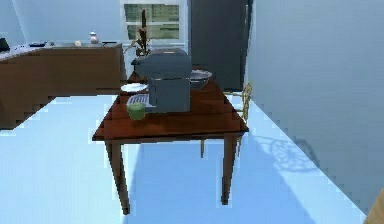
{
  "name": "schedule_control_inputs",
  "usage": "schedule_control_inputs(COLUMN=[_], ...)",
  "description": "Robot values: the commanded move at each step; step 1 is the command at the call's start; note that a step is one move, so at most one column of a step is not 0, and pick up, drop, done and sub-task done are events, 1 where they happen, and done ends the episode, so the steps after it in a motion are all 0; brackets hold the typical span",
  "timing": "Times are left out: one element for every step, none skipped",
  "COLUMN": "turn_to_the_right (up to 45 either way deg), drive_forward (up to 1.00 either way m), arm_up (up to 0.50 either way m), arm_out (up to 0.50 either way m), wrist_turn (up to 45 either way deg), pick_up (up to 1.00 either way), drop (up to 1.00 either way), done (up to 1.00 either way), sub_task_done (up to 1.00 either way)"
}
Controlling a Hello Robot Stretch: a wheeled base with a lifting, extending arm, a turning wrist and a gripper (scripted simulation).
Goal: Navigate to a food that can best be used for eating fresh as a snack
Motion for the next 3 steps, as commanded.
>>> schedule_control_inputs(turn_to_the_right=[0.0, -24.0, 0.0], drive_forward=[0.55, 0.0, 0.0], arm_up=[0.0, 0.0, 0.0], arm_out=[0.0, 0.0, 0.0], wrist_turn=[0.0, 0.0, 0.0], pick_up=[0.0, 0.0, 0.0], drop=[0.0, 0.0, 0.0], done=[0.0, 0.0, 1.0], sub_task_done=[0.0, 0.0, 0.0])
